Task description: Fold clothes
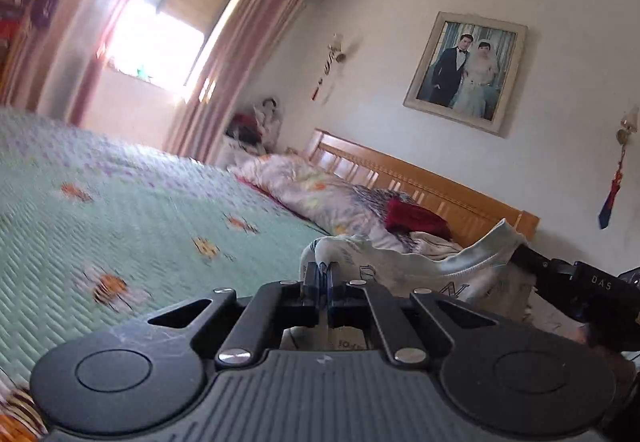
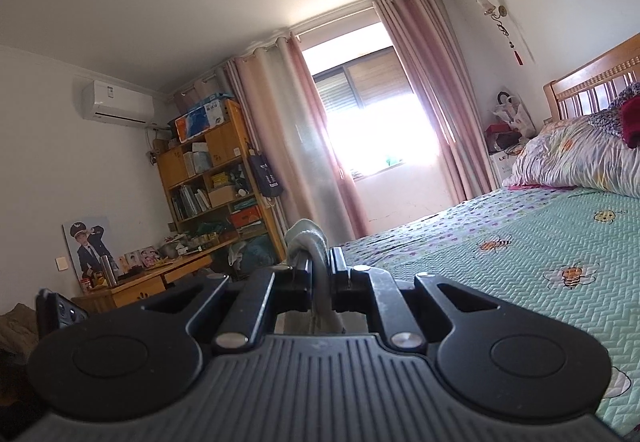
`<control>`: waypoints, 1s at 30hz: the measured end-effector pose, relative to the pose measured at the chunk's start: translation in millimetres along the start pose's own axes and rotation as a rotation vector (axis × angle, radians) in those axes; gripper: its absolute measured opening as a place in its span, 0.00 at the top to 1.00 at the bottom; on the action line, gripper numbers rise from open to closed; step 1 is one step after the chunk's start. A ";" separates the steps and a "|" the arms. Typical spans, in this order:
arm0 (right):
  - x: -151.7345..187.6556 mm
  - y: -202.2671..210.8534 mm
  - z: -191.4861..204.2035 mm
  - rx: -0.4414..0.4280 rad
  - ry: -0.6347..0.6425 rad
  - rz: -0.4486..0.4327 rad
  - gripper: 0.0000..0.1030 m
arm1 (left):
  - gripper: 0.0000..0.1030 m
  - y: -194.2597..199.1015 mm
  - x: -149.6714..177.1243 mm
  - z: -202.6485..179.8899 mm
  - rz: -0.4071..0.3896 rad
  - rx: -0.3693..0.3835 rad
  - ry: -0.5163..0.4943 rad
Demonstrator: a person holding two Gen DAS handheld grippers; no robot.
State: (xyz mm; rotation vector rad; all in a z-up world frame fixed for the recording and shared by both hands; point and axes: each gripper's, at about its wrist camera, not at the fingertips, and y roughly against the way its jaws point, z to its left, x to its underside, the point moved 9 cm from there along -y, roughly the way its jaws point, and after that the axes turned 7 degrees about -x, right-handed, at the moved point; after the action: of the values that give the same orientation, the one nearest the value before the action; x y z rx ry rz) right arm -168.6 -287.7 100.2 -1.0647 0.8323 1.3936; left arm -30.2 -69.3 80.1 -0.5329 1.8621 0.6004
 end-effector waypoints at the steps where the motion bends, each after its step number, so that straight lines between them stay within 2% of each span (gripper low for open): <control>1: 0.2 -3.9 3.0 -0.003 0.003 0.002 0.89 | 0.98 6.4 -8.5 -1.4 -0.025 -0.028 -0.033; 6: -5.1 -29.9 20.5 -0.014 0.032 0.028 0.91 | 0.98 39.8 -54.4 -6.9 -0.127 -0.102 -0.104; 9: -28.7 -40.2 45.5 -0.053 0.103 -0.009 0.92 | 0.98 54.7 -92.8 -12.5 -0.181 -0.141 -0.143; 12: -72.7 -43.0 83.3 -0.097 0.238 -0.092 0.92 | 0.98 76.4 -143.0 -29.6 -0.260 -0.168 -0.223; 16: -145.1 -40.0 133.7 -0.152 0.407 -0.224 0.92 | 0.97 112.1 -223.9 -77.1 -0.383 -0.186 -0.372; 20: -203.2 -39.7 155.4 -0.182 0.458 -0.309 0.92 | 0.97 132.2 -272.0 -116.0 -0.457 -0.231 -0.497; 22: -208.1 -48.2 150.6 -0.190 0.434 -0.302 0.92 | 0.97 130.6 -275.8 -118.3 -0.458 -0.248 -0.497; 24: -202.9 -59.7 142.1 -0.195 0.405 -0.273 0.92 | 0.97 117.9 -263.3 -108.3 -0.424 -0.268 -0.477; 30: -114.5 -104.2 92.9 -0.147 0.301 -0.065 0.92 | 0.97 49.7 -152.1 -24.1 -0.172 -0.328 -0.305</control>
State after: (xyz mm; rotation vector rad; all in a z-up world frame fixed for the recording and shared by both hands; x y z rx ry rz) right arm -83.6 -229.6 248.6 -1.4279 0.9119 1.2721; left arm -25.8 -33.6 237.8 -0.7622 1.4220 0.8279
